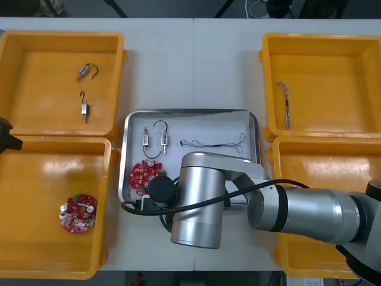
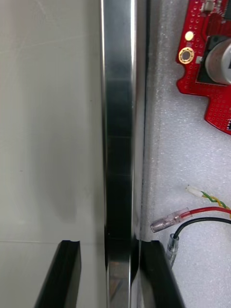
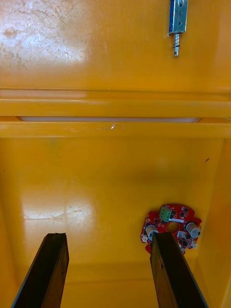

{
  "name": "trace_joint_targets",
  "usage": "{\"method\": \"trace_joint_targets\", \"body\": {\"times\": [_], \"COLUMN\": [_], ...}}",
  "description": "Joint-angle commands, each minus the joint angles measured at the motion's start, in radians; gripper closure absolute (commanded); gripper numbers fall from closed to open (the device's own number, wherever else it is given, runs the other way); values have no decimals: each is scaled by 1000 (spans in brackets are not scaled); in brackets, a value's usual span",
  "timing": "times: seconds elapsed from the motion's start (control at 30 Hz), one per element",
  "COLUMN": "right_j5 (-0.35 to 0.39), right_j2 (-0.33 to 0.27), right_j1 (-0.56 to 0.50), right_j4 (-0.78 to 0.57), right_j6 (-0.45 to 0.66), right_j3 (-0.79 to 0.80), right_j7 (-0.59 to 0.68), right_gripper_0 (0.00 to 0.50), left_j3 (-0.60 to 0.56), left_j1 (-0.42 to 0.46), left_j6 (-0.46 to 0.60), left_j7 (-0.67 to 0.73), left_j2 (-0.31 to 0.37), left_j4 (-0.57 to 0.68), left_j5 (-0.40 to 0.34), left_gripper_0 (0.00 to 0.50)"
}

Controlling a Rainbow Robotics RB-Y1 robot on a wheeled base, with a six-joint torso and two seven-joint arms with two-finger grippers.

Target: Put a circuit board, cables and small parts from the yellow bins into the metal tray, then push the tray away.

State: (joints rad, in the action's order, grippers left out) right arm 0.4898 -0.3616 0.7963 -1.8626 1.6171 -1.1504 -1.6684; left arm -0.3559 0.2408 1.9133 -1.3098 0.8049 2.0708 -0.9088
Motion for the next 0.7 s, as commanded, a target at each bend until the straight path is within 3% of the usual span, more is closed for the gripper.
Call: {"method": "trace_joint_targets", "body": {"times": [0.03, 0.07, 0.7], "right_j5": [-10, -13, -115], "right_j2": [27, 27, 21], "right_j1": [29, 29, 52], "right_j4": [-9, -9, 2], "right_j6": [-6, -6, -6], "right_j3": [-18, -18, -18], "right_j7": [-24, -24, -36], "right_gripper_0": [461, 500, 500], "left_j3": [-17, -17, -17], "left_j1": [-15, -15, -15], "left_j6": [7, 7, 7], "left_j7": [-60, -60, -60], "left_j2": [39, 39, 39], "left_j4": [31, 31, 31], "left_j5": [-9, -9, -9], "left_gripper_0": [0, 0, 0]}}
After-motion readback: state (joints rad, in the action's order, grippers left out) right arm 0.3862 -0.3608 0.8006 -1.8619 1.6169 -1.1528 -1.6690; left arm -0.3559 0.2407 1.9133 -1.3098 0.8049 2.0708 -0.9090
